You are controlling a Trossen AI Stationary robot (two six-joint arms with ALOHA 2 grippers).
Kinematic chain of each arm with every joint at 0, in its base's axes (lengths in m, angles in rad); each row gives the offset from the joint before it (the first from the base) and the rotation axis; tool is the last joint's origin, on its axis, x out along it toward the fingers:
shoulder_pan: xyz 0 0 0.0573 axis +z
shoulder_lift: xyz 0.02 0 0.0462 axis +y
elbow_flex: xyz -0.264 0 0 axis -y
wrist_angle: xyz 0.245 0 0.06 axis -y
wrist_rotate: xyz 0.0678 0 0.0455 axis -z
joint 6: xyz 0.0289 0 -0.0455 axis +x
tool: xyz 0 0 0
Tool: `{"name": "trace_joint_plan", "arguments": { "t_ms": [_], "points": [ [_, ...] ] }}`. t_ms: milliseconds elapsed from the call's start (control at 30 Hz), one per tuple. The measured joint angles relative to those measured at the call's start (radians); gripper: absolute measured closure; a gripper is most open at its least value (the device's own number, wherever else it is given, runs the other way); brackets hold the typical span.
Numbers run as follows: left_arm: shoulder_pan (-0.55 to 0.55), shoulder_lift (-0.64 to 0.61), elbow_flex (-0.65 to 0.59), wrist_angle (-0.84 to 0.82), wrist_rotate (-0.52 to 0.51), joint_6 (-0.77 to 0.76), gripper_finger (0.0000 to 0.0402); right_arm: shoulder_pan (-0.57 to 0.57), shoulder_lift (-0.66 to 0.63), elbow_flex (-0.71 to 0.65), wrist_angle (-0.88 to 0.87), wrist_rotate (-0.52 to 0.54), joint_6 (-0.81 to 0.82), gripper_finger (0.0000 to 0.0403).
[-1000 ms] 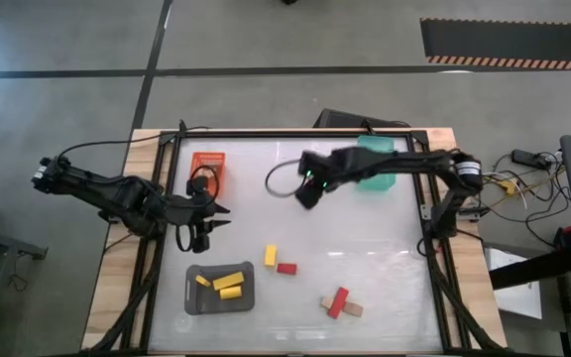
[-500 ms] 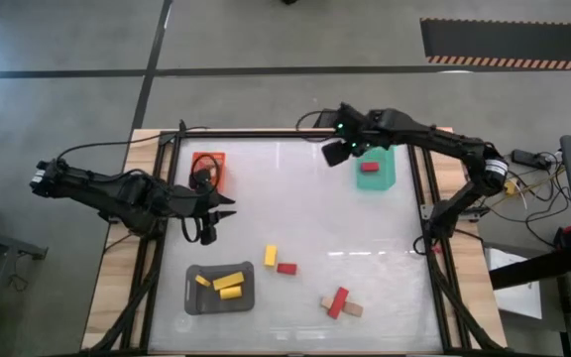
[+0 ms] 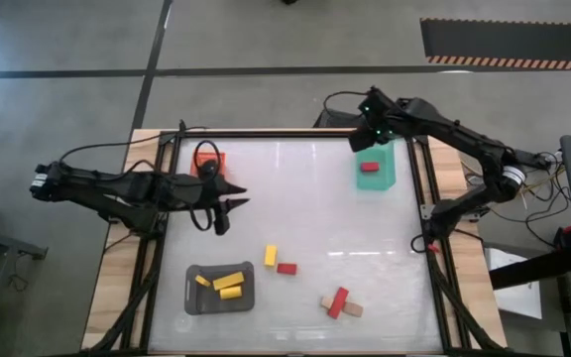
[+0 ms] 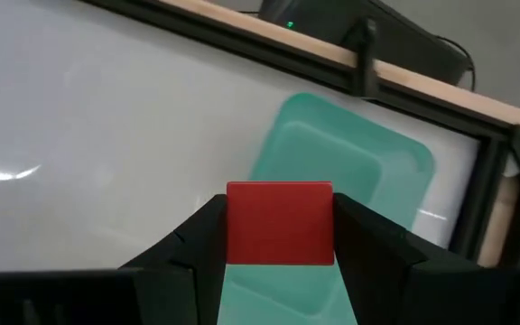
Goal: Sort & place blocks by color
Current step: Put the red block into the green bin
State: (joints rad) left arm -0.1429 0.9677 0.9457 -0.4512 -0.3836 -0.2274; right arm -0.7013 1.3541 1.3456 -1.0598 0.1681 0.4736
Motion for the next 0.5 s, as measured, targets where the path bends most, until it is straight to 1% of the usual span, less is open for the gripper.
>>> {"name": "trace_joint_plan", "arguments": {
  "t_ms": [167,267,500],
  "points": [
    [0.000,0.025,0.007,0.044,0.000,-0.001,0.0297,-0.058,-0.041,-0.082,0.060,-0.019,0.003,0.0243],
    [0.000,0.036,0.009,0.068,0.000,-0.001,0.0297,-0.081,-0.052,-0.118,0.094,-0.029,0.033,0.0243],
    [0.000,0.062,0.010,0.101,0.000,-0.002,0.0297,-0.103,-0.020,-0.185,0.158,-0.037,0.145,0.0243]
  ]
}}
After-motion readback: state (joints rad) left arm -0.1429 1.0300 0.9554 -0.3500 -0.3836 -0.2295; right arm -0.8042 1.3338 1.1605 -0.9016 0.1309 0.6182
